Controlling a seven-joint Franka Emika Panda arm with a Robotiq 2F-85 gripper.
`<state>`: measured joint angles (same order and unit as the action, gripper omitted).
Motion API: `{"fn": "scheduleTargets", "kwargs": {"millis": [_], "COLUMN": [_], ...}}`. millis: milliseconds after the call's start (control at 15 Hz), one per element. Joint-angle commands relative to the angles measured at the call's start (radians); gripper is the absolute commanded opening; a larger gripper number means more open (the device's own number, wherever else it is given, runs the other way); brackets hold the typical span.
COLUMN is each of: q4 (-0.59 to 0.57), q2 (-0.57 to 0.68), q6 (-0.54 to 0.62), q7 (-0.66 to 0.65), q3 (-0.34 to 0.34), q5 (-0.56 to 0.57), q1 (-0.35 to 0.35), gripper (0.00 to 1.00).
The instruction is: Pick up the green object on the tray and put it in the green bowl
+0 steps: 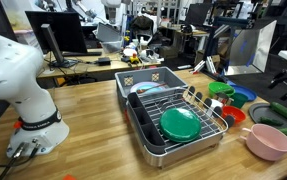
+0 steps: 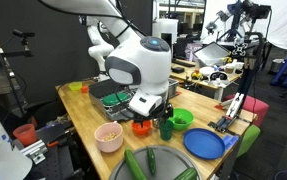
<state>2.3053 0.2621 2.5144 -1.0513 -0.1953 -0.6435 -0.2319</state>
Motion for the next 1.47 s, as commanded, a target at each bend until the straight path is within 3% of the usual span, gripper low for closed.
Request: {"fn": "scheduleTargets", "kwargs": {"millis": [0, 467, 1400], "q4": [-0.084, -0.120, -0.103], "q2": [0.121, 0.255, 0.307], "q6": [-0.027, -0.010, 0.050], "q7": [-0.042, -0.061, -0.048], "q3": [-0.002, -0.012, -0.013], "q5": [-0.097, -0.140, -0.148], "q1": [-0.016, -0.007, -0.007], "gripper": [1.00, 1.00, 1.00]}}
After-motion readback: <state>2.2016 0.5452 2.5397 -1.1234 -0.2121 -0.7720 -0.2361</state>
